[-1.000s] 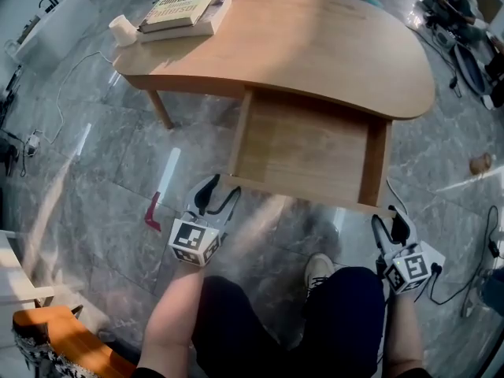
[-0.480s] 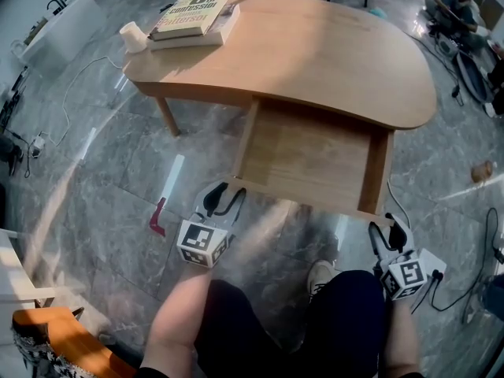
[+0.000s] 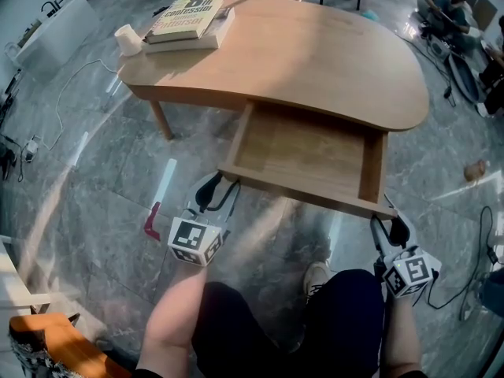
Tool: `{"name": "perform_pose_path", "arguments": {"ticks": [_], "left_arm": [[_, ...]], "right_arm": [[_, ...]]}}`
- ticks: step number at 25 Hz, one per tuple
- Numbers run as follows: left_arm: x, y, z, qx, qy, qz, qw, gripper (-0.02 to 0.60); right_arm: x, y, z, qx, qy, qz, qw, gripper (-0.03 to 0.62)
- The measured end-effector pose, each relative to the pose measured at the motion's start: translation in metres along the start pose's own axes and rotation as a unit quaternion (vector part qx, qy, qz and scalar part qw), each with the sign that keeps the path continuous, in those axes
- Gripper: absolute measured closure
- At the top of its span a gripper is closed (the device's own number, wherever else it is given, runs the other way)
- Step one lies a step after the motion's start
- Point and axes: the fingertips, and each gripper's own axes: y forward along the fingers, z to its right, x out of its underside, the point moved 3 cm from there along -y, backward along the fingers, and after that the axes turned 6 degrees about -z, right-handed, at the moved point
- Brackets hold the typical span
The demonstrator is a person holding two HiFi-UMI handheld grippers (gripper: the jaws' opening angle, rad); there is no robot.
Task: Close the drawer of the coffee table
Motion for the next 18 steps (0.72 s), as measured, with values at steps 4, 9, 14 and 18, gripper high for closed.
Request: {"name": "perform_pose_path", "arguments": {"ticks": [4,9,14,18], "left_arm": [[-0.001,0.013,-0.003,-0.005,-0.004,-0.008,0.9999,0.414],[-0.008,0.030,-0.007,-0.011,-0.004,0.000,0.9999,0.414],[-0.014,0.050,-0.014,-0.014,-0.003,-0.005,0.9999,0.414],[-0.019,0.067,-0.020,-0.018,-0.009,-0.006,0.9998,0.414]], "right_arm": [[-0.003,0.010,0.009,0.009,0.003,-0.008,1.000,0.390],[-0.011,0.024,0.022,0.013,0.006,-0.005,1.000,0.390],[-0.021,0.040,0.034,0.019,0.012,-0.007,1.000,0.390],[-0.027,0.054,0.047,0.033,0.023,-0.008,0.999,0.390]]}}
